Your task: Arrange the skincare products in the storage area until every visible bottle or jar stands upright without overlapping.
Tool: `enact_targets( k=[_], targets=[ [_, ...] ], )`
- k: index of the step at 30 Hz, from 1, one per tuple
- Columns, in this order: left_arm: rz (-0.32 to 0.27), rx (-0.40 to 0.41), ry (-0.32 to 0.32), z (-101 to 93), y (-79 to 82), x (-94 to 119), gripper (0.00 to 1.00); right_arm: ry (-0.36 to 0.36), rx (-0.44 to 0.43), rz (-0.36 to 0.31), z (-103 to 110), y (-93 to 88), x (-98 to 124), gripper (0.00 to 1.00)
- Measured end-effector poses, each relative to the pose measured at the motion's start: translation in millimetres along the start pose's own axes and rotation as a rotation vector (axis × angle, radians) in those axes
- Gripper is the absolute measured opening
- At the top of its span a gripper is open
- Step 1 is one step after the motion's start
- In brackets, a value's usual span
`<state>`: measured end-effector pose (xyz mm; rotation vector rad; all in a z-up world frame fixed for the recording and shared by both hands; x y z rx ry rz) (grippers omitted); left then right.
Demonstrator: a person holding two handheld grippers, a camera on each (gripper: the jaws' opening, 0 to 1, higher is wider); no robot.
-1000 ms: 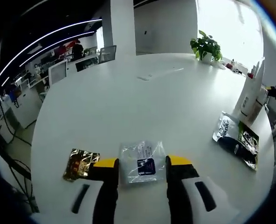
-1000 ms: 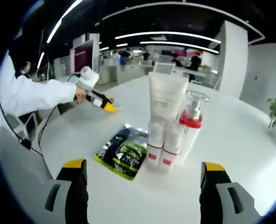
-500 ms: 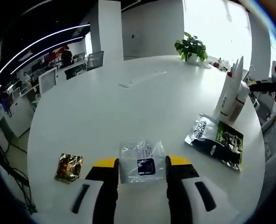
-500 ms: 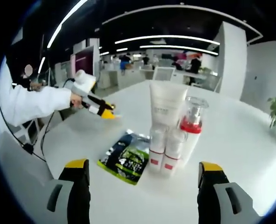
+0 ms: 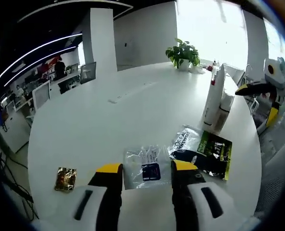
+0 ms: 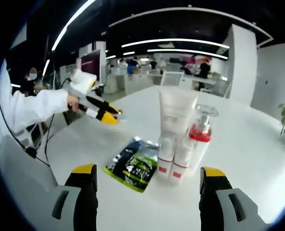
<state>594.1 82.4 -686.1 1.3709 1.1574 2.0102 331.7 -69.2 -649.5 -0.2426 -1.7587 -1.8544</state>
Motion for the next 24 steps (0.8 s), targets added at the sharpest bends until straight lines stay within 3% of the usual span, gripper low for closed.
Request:
enact_targets(
  k=[15,24],
  targets=[
    [-0.077,-0.039,-0.064,-31.4,20.1,37,0.40,0.055,-0.011,-0.028,11,4.0,-1,0.64],
    [-0.079,-0.074,-0.101,-48.8,19.7,49,0.40,0.114,-0.024,-0.059,22,8.5,-5,0.50]
  ],
)
Point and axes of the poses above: the point that each gripper's makers call its tool centre point, and the gripper's own axes: x roughly backward along the fingers, z roughly to its left, y roughly out of its top, the point moved 7 cm from there along x, roughly backward along the fingers, and after that the axes turned 14 degrees about y, right-handed, at the moved point
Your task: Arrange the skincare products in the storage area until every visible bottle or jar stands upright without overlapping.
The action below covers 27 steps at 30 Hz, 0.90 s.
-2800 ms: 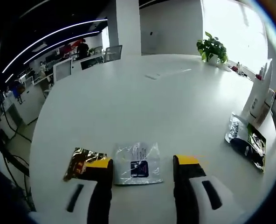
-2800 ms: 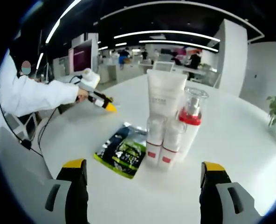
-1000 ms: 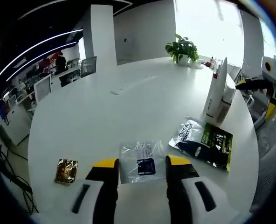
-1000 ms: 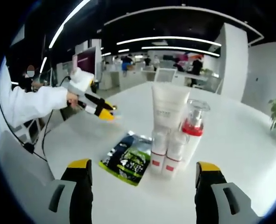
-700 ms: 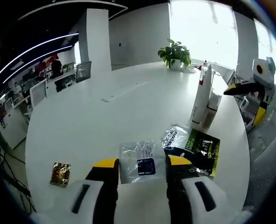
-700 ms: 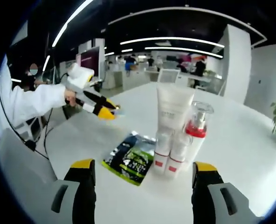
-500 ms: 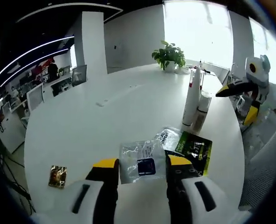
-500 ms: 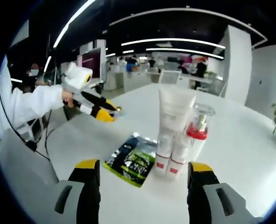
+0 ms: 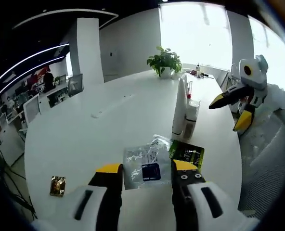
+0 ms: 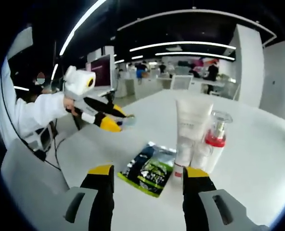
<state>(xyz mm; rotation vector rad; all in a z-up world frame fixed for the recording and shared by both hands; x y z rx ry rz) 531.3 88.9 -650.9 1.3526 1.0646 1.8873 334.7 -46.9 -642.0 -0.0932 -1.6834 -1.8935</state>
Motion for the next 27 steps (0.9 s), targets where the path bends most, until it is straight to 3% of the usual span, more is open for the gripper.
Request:
enact_targets(
  k=[4,8,15,20,23,25,27],
  targets=[
    [-0.014,0.000,-0.018,-8.2,3.9,6,0.40,0.037,-0.036,-0.029,4,2.9,-5,0.49],
    [-0.034,-0.009,-0.039,-17.7,8.8,14,0.40,0.059,-0.042,-0.057,4,10.9,-7,0.31],
    [-0.078,-0.013,-0.052,-25.5,17.1,30,0.40,0.106,-0.005,-0.085,12,34.4,-26,0.18],
    [-0.109,-0.019,-0.055,-30.7,22.4,42,0.40,0.171,-0.089,-0.123,18,40.7,-43,0.14],
    [-0.119,-0.020,-0.053,-32.6,23.9,48,0.40,0.205,-0.154,-0.157,22,42.2,-45,0.12],
    [-0.142,0.033,-0.089,-38.2,28.6,53,0.40,0.231,-0.209,-0.180,23,41.6,-45,0.11],
    [-0.143,0.015,-0.084,-40.5,29.4,54,0.40,0.254,-0.258,-0.192,24,40.5,-45,0.09]
  ],
)
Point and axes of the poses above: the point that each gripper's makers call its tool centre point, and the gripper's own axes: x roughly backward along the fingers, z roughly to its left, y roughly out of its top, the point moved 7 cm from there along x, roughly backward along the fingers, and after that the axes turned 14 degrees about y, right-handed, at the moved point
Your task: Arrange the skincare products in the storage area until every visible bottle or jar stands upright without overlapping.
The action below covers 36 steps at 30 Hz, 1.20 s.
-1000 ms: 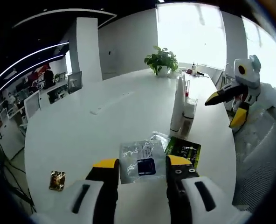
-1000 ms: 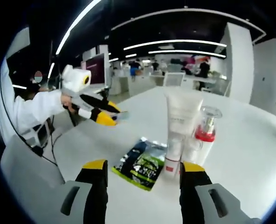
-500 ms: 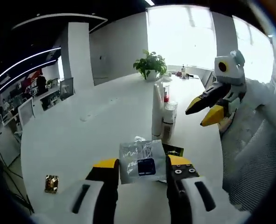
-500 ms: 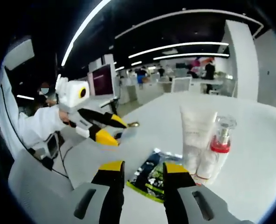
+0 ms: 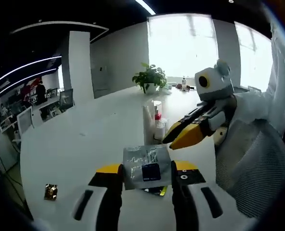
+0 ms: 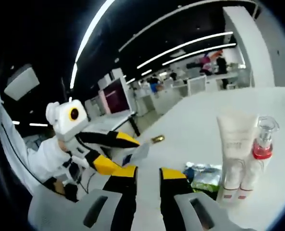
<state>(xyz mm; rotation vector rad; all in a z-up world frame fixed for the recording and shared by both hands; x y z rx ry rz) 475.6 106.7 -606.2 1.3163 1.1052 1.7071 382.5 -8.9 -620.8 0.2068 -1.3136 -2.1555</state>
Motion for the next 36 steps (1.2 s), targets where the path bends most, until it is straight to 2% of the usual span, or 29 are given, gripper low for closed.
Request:
enact_targets(
  k=[2,5,7,11,15,21,22,23,24,25,26,28,31,36],
  targets=[
    [-0.004,-0.028,0.000,-3.1,0.9,-1,0.40,0.019,-0.048,-0.035,-2,2.0,0,0.08],
    [-0.015,-0.012,-0.020,-6.6,3.8,-1,0.40,0.048,-0.101,-0.072,-3,3.7,1,0.07],
    [-0.025,-0.010,-0.027,-9.2,7.3,-2,0.40,0.058,-0.125,-0.067,-2,1.4,1,0.07],
    [-0.040,-0.022,-0.041,-14.6,13.2,-2,0.40,0.096,-0.208,-0.126,0,4.4,1,0.04],
    [-0.047,-0.038,-0.052,-18.9,15.8,-1,0.40,0.117,-0.261,-0.152,3,2.6,2,0.01],
    [-0.046,-0.057,-0.051,-19.5,15.2,1,0.40,0.158,-0.337,-0.157,6,1.8,1,0.00],
    [-0.048,-0.062,-0.047,-19.2,15.0,1,0.33,0.166,-0.339,-0.149,8,0.8,0,0.00],
    [-0.054,-0.068,0.004,-13.8,15.3,1,0.19,0.153,-0.330,-0.126,7,-1.7,1,0.00],
    [-0.053,-0.074,0.029,-9.4,14.5,2,0.13,0.150,-0.320,-0.128,8,-2.3,0,0.00],
    [-0.058,-0.050,0.011,-8.8,14.5,3,0.12,0.163,-0.332,-0.137,9,-2.1,0,0.00],
    [-0.070,-0.010,-0.013,-10.6,15.5,4,0.16,0.175,-0.376,-0.156,11,-1.0,-1,0.00],
    [-0.074,0.033,-0.032,-11.9,14.9,5,0.21,0.162,-0.362,-0.147,9,-1.7,-1,0.00],
    [-0.049,-0.002,-0.010,-12.9,8.0,4,0.21,0.144,-0.359,-0.154,8,-1.1,0,0.00],
    [-0.019,0.088,0.022,-5.3,-5.6,0,0.24,0.121,-0.368,-0.182,6,2.1,5,0.00]
  ],
)
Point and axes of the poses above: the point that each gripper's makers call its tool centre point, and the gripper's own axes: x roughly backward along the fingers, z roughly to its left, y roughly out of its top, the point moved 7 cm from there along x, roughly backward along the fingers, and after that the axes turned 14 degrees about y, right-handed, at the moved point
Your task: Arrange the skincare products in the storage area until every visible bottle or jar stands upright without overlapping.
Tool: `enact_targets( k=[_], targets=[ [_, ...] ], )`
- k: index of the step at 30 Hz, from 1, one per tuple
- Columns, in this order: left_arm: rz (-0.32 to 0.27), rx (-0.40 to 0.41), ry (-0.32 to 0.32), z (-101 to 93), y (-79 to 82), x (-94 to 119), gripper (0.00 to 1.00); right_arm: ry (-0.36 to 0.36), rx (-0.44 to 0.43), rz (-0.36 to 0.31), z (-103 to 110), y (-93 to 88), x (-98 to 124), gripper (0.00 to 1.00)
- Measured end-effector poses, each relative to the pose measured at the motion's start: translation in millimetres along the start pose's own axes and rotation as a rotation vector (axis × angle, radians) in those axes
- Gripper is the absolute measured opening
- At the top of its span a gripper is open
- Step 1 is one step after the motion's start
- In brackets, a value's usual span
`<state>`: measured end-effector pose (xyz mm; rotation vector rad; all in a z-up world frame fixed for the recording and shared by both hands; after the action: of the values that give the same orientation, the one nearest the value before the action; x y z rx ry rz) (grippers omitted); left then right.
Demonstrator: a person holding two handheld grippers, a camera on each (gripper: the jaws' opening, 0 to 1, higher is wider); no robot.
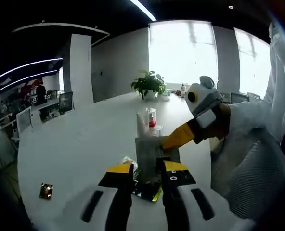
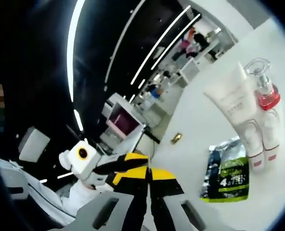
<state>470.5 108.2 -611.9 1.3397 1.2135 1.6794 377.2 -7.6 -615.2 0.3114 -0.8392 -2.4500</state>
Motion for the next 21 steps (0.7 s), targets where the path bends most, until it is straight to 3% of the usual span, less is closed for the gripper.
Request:
enact_targets(
  k=[3,10,14,21],
  targets=[
    [0.013,0.105,-0.001,2.3,-6.6,0,0.24,-0.001,0.000,-0.009,1,1.3,0,0.00],
    [-0.023,0.377,-0.033,1.3,-11.4,-1,0.18,0.021,-0.010,-0.039,6,2.9,-1,0.00],
    [-0.053,0.623,-0.120,-2.9,-11.4,-1,0.14,0.047,-0.031,-0.067,9,4.7,-2,0.00],
    [-0.093,0.825,-0.190,-7.7,-9.2,-2,0.11,0.083,-0.055,-0.086,17,3.8,-4,0.00]
  ],
)
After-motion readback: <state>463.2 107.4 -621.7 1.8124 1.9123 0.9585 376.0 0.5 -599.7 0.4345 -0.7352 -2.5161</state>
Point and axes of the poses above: the point that each gripper's makers call its tool centre point, and the gripper's own axes: x roughly backward along the fingers, z roughly to its left, y roughly out of its top, the point moved 7 cm from there along x, roughly backward along the fingers, and after that the axes turned 14 degrees about y, right-handed, at the moved point
